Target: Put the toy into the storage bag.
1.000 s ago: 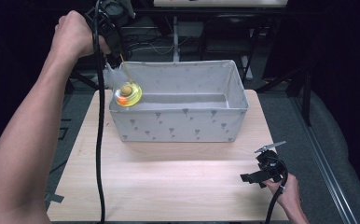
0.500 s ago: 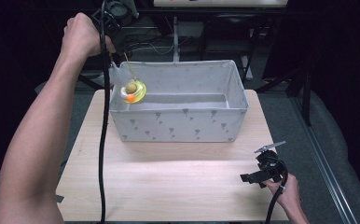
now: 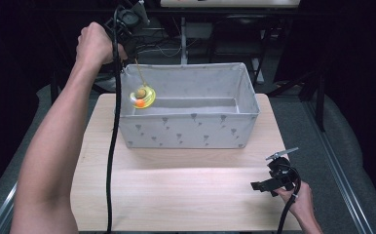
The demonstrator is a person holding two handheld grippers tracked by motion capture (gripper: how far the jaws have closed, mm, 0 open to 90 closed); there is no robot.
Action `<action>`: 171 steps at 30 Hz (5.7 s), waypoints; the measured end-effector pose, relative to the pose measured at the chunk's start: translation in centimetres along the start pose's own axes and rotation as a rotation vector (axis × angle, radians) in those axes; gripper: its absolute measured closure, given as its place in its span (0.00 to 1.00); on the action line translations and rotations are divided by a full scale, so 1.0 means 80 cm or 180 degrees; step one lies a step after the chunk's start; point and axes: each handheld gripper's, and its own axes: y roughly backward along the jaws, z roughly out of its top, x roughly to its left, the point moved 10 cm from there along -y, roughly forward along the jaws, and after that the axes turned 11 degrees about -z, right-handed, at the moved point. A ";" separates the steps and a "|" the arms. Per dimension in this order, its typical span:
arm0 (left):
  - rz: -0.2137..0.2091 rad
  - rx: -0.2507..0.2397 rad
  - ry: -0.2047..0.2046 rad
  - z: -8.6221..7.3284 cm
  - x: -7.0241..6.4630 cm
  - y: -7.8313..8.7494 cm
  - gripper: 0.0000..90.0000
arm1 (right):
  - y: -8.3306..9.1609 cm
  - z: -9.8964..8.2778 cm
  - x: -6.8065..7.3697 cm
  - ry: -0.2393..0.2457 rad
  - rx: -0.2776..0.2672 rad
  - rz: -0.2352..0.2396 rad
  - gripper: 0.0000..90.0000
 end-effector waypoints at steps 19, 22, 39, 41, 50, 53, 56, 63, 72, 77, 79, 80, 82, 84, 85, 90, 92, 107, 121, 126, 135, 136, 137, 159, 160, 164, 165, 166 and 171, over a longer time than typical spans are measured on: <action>-0.0158 0.0035 0.0089 -0.010 0.003 -0.052 0.97 | -0.001 0.001 0.002 -0.0010 -0.0013 0.0019 0.05; -0.0173 0.0051 0.0101 -0.013 0.002 -0.059 0.98 | -0.002 0.001 0.003 -0.0022 -0.0014 0.0017 0.05; -0.0310 0.0061 0.0162 -0.032 0.000 -0.097 0.97 | -0.002 0.002 0.004 -0.0013 -0.0014 0.0030 0.05; -0.0354 0.0059 0.0190 -0.036 0.000 -0.102 0.98 | -0.002 0.000 0.004 0.0014 0.0023 0.0036 0.05; -0.0350 0.0096 0.0227 -0.049 0.003 -0.122 0.97 | -0.003 0.000 0.005 0.0003 0.0030 0.0053 0.05; -0.0340 0.0109 0.0239 -0.054 0.005 -0.130 0.97 | -0.002 0.000 0.006 0.0001 0.0024 0.0061 0.05; -0.0332 0.0149 0.0254 -0.059 0.007 -0.138 0.97 | -0.002 0.000 0.005 0.0005 0.0025 0.0061 0.05; -0.0302 0.0235 0.0274 -0.073 0.010 -0.155 0.97 | -0.002 0.000 0.005 0.0011 0.0018 0.0051 0.05; -0.0344 0.0336 0.0356 -0.092 0.014 -0.175 0.97 | -0.002 -0.001 0.005 0.0014 0.0033 0.0055 0.05; -0.0357 0.0374 0.0425 -0.102 0.019 -0.183 0.97 | -0.003 -0.001 0.004 0.0020 0.0034 0.0054 0.05; -0.0331 0.0404 0.0428 -0.104 0.021 -0.181 0.97 | -0.003 -0.001 0.005 0.0006 0.0033 0.0050 0.05; -0.0335 0.0419 0.0430 -0.106 0.021 -0.181 0.97 | -0.003 -0.001 0.005 0.0011 0.0039 0.0057 0.05; -0.0343 0.0434 0.0458 -0.108 0.021 -0.179 0.97 | -0.003 -0.001 0.005 0.0013 0.0036 0.0058 0.05; -0.0349 0.0427 0.0505 -0.110 0.022 -0.179 0.97 | -0.002 -0.001 0.005 0.0014 0.0036 0.0058 0.05; -0.0343 0.0420 0.0513 -0.111 0.022 -0.180 0.97 | -0.002 -0.001 0.005 0.0015 0.0035 0.0057 0.05; -0.0371 0.0271 0.0506 -0.105 0.022 -0.175 0.91 | -0.002 -0.001 0.005 0.0015 0.0036 0.0059 0.05; -0.0412 0.0209 0.0532 -0.103 0.021 -0.171 0.87 | -0.002 -0.001 0.005 0.0015 0.0034 0.0059 0.05; -0.0308 -0.0032 0.0498 -0.100 0.015 -0.127 0.29 | -0.002 -0.001 0.005 0.0011 0.0031 0.0060 0.05; -0.0386 -0.0227 0.0385 -0.118 -0.018 -0.079 0.05 | -0.002 -0.001 0.005 0.0002 0.0045 0.0058 0.05; -0.0401 -0.0272 0.0337 -0.134 -0.032 -0.067 0.00 | -0.002 -0.001 0.006 0.0003 0.0041 0.0062 0.05; -0.0436 -0.0339 0.0258 -0.168 -0.058 -0.057 0.00 | -0.001 -0.002 0.004 0.0051 0.0083 0.0031 0.05; -0.0450 -0.0341 0.0247 -0.172 -0.062 -0.057 0.00 | -0.001 -0.002 0.004 0.0049 0.0083 0.0033 0.05; -0.0450 -0.0341 0.0247 -0.172 -0.062 -0.057 0.00 | -0.002 -0.003 0.004 0.0049 0.0087 0.0036 0.05; -0.0544 -0.0251 0.0199 -0.291 -0.129 -0.120 0.00 | -0.003 -0.002 0.007 0.0037 0.0089 0.0035 0.05; -0.0551 -0.0238 0.0221 -0.297 -0.130 -0.126 0.00 | -0.003 -0.003 0.005 0.0070 0.0110 0.0011 0.05; -0.0591 -0.0128 0.0301 -0.323 -0.137 -0.153 0.00 | -0.004 -0.001 0.009 0.0027 0.0060 0.0055 0.05; -0.0611 -0.0125 0.0324 -0.327 -0.139 -0.159 0.00 | -0.004 -0.001 0.009 0.0014 0.0053 0.0050 0.05; -0.0625 -0.0095 0.0327 -0.332 -0.141 -0.164 0.00 | -0.004 -0.001 0.009 0.0028 0.0063 0.0059 0.05; -0.0675 -0.0078 0.0383 -0.343 -0.143 -0.182 0.00 | -0.004 -0.003 0.008 0.0045 0.0096 0.0041 0.05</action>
